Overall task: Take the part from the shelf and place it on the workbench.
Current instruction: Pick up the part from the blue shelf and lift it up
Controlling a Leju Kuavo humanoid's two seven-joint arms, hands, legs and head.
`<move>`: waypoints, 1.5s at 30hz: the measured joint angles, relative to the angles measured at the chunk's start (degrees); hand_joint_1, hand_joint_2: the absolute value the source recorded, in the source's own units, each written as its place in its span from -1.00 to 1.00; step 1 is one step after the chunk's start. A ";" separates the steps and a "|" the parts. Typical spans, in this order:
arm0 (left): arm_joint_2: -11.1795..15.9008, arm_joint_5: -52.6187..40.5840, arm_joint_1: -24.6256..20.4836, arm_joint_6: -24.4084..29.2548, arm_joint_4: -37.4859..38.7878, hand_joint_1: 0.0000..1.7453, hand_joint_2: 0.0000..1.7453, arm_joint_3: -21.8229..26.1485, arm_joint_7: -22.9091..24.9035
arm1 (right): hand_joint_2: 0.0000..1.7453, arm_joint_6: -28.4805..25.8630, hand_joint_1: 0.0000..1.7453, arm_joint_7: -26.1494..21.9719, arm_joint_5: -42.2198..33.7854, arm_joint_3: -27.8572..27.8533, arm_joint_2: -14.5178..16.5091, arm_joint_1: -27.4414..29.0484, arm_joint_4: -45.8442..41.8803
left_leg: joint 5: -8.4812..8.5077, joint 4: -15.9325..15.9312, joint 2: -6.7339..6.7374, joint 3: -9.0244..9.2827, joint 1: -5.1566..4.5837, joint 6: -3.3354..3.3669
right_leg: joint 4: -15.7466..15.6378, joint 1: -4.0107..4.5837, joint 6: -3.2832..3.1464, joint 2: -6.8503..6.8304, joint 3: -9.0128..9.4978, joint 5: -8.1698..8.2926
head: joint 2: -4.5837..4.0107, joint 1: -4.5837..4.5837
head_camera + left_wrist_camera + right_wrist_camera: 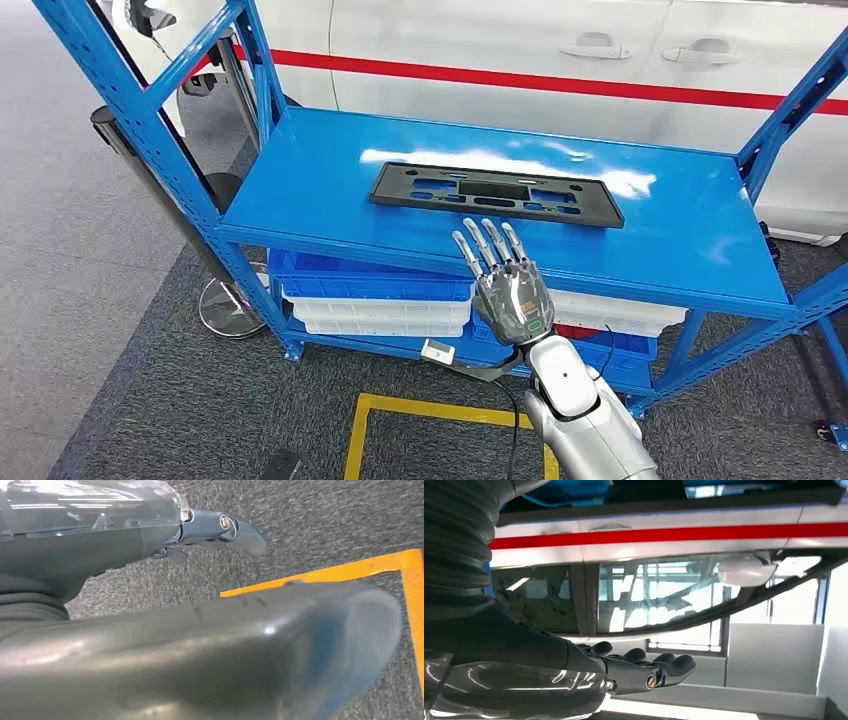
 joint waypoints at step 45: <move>0.70 0.24 1.20 0.26 0.22 -1.00 -1.00 0.58 -1.38 | 1.00 12.70 -1.00 1.00 -10.38 -1.44 -1.95 -2.06 -2.40 | -1.02 9.95 0.19 -6.25 0.39 -2.68 | -3.15 -0.01 -1.97 0.09 4.54 -2.20 | 0.01 -0.04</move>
